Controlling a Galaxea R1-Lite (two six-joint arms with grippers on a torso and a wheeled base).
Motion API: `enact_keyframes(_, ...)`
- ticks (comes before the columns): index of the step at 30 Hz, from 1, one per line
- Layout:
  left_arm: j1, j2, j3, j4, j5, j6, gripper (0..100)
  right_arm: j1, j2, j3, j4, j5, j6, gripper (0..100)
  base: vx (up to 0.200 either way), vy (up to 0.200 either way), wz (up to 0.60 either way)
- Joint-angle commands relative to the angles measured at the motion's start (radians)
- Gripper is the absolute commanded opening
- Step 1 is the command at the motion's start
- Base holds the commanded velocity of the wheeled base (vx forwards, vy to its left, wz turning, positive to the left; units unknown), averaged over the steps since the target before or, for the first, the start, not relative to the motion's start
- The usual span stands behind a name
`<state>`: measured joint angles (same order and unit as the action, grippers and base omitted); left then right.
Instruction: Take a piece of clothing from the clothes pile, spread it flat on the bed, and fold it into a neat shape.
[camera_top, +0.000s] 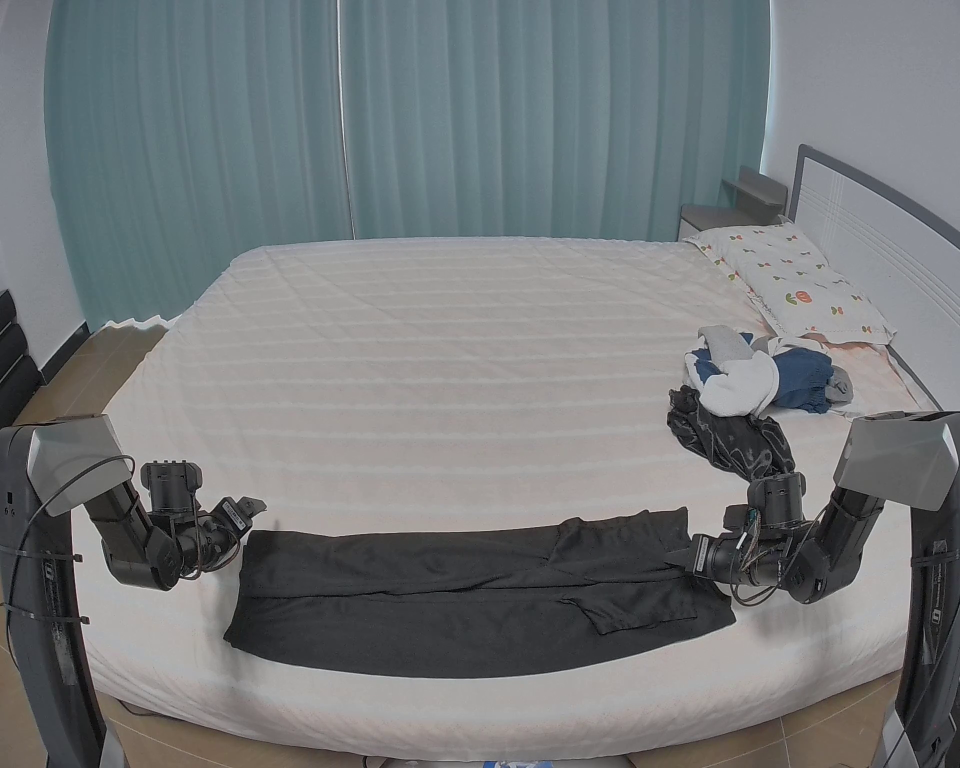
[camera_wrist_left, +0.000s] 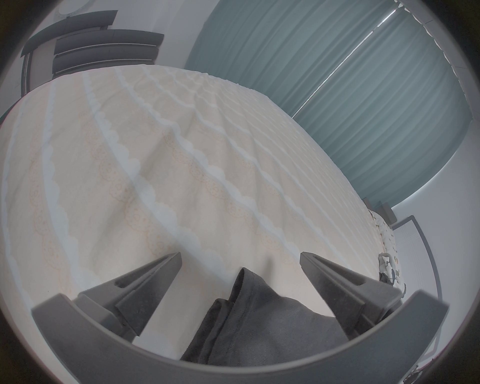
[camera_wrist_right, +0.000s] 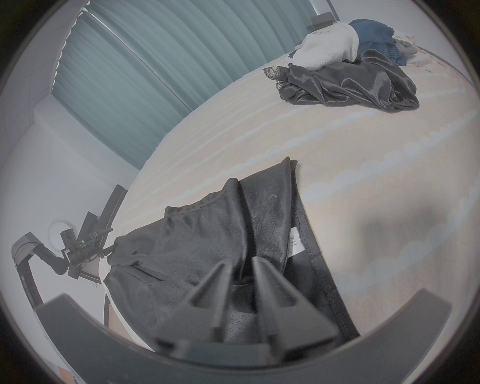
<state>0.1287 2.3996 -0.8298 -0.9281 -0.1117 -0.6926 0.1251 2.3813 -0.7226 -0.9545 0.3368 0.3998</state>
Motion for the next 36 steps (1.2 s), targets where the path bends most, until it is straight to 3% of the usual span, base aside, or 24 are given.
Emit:
enact_keyframes(1,0.000,0.000,0.000,0.000,0.000,-0.002,100,0.001,-0.004,-0.001,-0.001,0.001,0.005,100,0.000,0.000,0.00)
enact_keyframes(4,0.002,-0.002,0.001,0.000,-0.002,-0.004,100,-0.001,-0.025,-0.001,-0.001,0.002,0.016,100,0.000,0.000,0.00)
enact_keyframes(9,0.012,-0.046,0.046,0.000,-0.009,-0.002,100,0.007,-0.128,0.058,-0.001,0.004,0.152,100,0.000,0.000,0.00)
enact_keyframes(16,0.038,-0.211,0.182,0.000,-0.192,0.001,100,0.016,-0.198,0.209,-0.076,0.002,0.287,100,0.000,0.000,0.00)
enact_keyframes(21,0.026,-0.257,0.205,0.012,-0.198,-0.001,100,0.013,-0.178,0.328,-0.241,0.002,0.376,100,0.000,0.000,0.00)
enact_keyframes(25,-0.003,-0.258,0.230,0.012,-0.194,0.001,100,0.007,-0.111,0.377,-0.385,0.001,0.444,100,-0.200,0.000,0.00)
enact_keyframes(30,-0.017,-0.281,0.344,-0.005,-0.190,0.010,100,0.004,-0.071,0.437,-0.537,-0.001,0.450,100,-0.200,0.000,0.00)
enact_keyframes(36,-0.017,-0.273,0.426,-0.060,-0.151,0.011,100,0.005,-0.047,0.443,-0.553,0.001,0.455,100,0.000,0.000,0.00)
